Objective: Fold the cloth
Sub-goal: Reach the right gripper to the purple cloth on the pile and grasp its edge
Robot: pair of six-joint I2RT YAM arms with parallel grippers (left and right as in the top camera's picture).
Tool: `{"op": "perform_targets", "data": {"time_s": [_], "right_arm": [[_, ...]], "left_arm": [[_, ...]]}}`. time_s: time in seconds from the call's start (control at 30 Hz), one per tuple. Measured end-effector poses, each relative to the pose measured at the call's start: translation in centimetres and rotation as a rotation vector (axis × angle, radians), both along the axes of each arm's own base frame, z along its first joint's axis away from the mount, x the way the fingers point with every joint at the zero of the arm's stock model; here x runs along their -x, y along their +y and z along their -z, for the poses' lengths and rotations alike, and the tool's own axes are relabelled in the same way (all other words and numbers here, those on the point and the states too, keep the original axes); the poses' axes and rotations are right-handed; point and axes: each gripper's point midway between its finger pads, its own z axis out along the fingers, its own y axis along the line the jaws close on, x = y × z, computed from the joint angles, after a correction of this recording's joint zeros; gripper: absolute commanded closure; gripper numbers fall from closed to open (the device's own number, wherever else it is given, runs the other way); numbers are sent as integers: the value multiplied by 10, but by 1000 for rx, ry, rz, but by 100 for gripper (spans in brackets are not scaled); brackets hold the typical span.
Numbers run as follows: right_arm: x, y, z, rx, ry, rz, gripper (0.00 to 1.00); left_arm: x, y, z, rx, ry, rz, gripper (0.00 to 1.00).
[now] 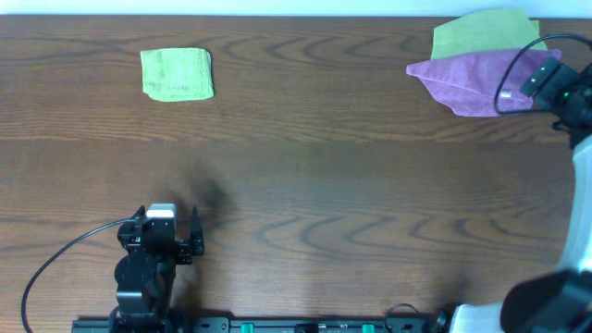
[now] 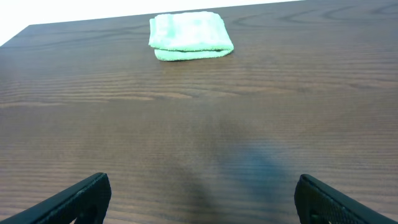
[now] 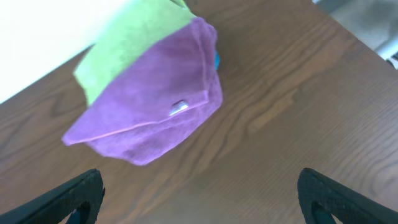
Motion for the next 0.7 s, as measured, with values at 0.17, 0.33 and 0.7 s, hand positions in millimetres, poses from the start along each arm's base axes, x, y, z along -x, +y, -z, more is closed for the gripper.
{"op": "perform_targets", "data": {"time_s": [0.17,0.33,0.7], "right_arm": [[-23,-27,33,-13,4,30,1],[-41,-42,66,-17,23,45,1],[-76,-48,125,-67,13,2,5]], "left_arm": [[0,0,0,0,0,0,4],[0,0,0,0,0,0,4],[0,0,0,0,0,0,4]]}}
